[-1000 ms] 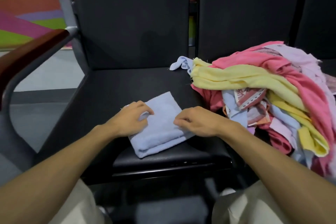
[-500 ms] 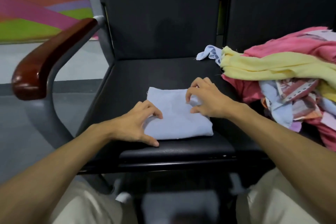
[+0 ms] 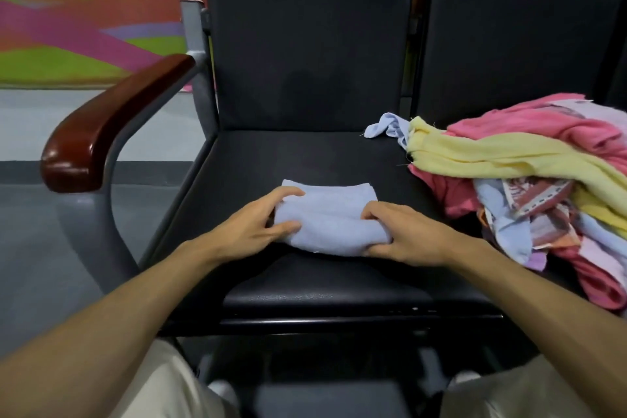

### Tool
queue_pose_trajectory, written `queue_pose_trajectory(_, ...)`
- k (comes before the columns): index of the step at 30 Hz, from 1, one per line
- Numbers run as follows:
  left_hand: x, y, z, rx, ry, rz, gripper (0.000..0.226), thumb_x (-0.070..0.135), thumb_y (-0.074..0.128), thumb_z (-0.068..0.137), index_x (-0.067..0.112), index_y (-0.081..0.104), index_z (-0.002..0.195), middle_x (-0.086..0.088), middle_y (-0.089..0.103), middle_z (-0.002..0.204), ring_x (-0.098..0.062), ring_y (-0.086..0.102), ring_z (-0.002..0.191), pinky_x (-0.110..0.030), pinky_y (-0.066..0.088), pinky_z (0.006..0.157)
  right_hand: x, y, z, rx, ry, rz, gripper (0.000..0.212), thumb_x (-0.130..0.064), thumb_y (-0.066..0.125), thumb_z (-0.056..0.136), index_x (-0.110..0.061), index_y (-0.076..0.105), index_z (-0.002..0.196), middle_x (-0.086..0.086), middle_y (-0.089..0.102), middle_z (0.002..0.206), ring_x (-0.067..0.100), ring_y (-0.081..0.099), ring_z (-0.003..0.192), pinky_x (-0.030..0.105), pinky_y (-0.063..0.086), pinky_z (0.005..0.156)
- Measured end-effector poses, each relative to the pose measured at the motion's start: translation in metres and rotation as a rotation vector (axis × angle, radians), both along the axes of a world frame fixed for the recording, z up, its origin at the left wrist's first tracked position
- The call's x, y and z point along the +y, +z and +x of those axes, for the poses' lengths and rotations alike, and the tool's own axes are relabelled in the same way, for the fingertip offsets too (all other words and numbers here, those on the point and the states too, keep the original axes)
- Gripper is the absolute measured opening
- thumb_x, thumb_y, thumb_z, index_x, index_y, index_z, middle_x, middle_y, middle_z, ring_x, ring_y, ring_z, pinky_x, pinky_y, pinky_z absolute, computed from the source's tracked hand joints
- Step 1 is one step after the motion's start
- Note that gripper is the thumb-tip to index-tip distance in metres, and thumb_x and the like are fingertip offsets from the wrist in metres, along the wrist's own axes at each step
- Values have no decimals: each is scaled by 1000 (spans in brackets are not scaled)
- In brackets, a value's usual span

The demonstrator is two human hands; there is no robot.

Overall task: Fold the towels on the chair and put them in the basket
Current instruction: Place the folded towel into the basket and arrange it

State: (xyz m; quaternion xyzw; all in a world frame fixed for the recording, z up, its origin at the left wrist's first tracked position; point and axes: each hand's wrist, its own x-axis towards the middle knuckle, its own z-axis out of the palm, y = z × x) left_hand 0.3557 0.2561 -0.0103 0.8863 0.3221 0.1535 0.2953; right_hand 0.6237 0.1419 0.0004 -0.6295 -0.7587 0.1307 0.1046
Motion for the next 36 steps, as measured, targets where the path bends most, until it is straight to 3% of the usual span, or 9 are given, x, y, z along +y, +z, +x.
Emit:
queue_pose_trajectory(3,-2,0,-7,124,-111,-24,64,44,77,76,50,41,128,23,46,116,6,45,112,-12,36,98,-2,4,-1,20,-4,35,16,-35,61,86,-25,53,95,-11,55,95,11,51,90,29,43,82)
queue_pose_trajectory(8,-12,4,-4,-97,20,-49,21,27,63,88,37,57,106,13,64,103,-10,61,96,-37,50,89,-11,13,-1,149,-53,47,11,-27,57,89,-21,52,96,-6,61,93,14,57,85,35,48,79)
queue_pose_trajectory(12,-18,10,4,-131,162,-127,13,28,49,98,30,51,110,8,62,108,-11,59,101,-35,48,91,-13,15,-5,298,-141,42,15,-30,62,90,-20,59,101,-7,65,97,12,60,90,29,47,80)
queue_pose_trajectory(17,-7,6,34,-19,496,-144,32,35,48,97,14,43,121,-6,56,115,-19,53,97,-28,38,77,7,8,-7,506,-391,-124,15,-28,60,92,-14,56,96,5,64,94,25,68,71,31,58,59)
queue_pose_trajectory(21,5,2,42,202,593,-125,52,50,46,95,5,45,122,-10,54,123,-23,54,103,-34,43,81,28,3,4,362,-415,-209,22,-35,68,87,-16,58,80,-1,62,77,14,61,60,24,51,58)
queue_pose_trajectory(26,9,8,39,574,533,-211,92,77,26,86,8,34,146,-12,37,150,-30,35,137,-43,32,110,42,1,9,238,-364,-187,27,-35,74,82,-23,61,103,-7,61,103,11,57,95,22,43,77)
queue_pose_trajectory(28,8,12,36,501,497,-376,100,83,37,68,14,46,140,-8,48,142,-27,47,128,-40,38,107,47,3,8,237,-323,-214,45,-30,74,83,-20,57,123,-4,59,122,12,56,111,24,44,92)
queue_pose_trajectory(32,-5,16,38,71,409,-518,23,39,59,85,18,57,94,0,63,109,-13,59,92,-27,46,83,45,6,9,277,-268,-286,62,-16,70,84,-15,44,140,3,54,136,15,53,122,21,42,96)
queue_pose_trajectory(36,-25,29,47,-200,217,-467,39,31,66,69,11,52,99,-6,61,96,-9,55,83,-37,49,78,28,13,15,299,-186,-362,75,-5,66,79,-14,34,146,1,46,143,14,47,129,24,40,103)
